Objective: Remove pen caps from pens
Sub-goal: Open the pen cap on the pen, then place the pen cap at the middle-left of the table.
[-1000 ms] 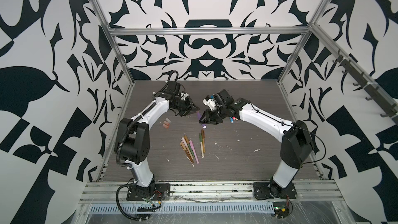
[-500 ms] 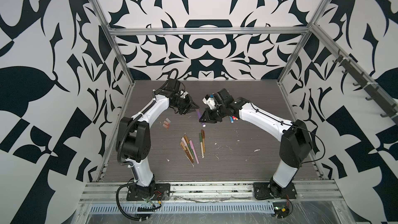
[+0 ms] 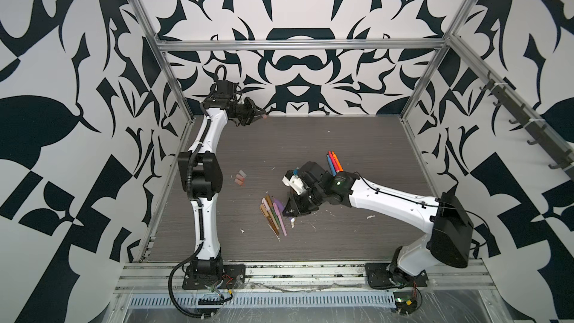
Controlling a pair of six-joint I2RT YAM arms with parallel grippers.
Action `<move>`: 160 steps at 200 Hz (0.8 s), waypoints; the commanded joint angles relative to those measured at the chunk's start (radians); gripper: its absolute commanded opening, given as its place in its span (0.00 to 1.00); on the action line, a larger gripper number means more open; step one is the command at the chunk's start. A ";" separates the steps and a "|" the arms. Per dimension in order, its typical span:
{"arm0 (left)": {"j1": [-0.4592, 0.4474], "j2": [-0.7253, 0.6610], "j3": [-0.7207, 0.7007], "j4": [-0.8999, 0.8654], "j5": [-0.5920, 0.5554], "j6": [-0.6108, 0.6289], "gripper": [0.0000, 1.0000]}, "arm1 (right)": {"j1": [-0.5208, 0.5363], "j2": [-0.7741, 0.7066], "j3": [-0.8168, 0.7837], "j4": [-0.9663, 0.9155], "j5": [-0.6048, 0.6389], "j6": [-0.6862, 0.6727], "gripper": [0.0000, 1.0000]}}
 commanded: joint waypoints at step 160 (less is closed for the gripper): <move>0.111 -0.860 -1.287 -0.049 -0.423 0.022 0.00 | -0.147 0.055 0.194 -0.159 0.177 -0.084 0.00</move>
